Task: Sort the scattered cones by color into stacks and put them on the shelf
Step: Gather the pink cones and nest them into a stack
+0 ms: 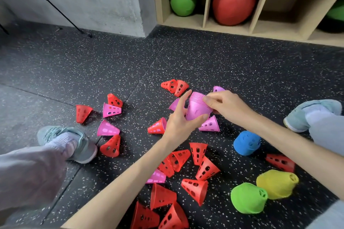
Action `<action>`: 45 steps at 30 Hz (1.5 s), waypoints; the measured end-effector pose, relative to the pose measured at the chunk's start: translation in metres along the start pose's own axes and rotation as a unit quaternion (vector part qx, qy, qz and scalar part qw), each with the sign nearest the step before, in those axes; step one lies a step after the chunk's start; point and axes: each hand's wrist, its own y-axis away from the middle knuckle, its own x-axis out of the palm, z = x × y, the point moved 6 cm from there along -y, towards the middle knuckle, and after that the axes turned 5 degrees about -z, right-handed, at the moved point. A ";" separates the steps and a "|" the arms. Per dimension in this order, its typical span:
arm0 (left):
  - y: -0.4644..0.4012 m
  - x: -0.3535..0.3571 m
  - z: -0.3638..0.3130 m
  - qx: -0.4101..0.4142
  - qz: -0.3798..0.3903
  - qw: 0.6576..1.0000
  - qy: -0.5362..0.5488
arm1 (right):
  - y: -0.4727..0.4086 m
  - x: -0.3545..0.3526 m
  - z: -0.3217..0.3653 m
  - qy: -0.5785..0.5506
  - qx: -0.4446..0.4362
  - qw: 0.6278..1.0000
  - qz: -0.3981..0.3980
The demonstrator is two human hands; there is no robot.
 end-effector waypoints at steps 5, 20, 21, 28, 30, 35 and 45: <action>-0.004 0.004 0.008 0.005 0.022 1.000 -0.007 | -0.002 0.010 -0.005 -0.018 0.000 0.999 0.049; -0.011 -0.017 0.091 -0.034 -0.023 0.995 -0.091 | -0.018 0.042 -0.130 0.128 0.171 0.975 0.053; -0.011 -0.018 0.095 -0.040 -0.018 0.995 -0.088 | -0.019 0.046 -0.135 0.131 0.178 0.973 0.060; -0.010 -0.017 0.105 -0.061 -0.014 0.995 -0.076 | -0.021 0.059 -0.153 0.113 0.191 0.975 -0.009; -0.010 -0.016 0.106 -0.065 -0.009 0.995 -0.076 | -0.022 0.061 -0.153 0.122 0.196 0.972 -0.030; -0.003 -0.006 0.106 -0.066 0.005 0.995 -0.077 | -0.025 0.063 -0.149 0.150 0.201 0.967 -0.055; 0.006 0.000 0.086 -0.046 0.023 0.992 -0.114 | -0.031 0.027 -0.075 0.118 0.125 0.982 -0.073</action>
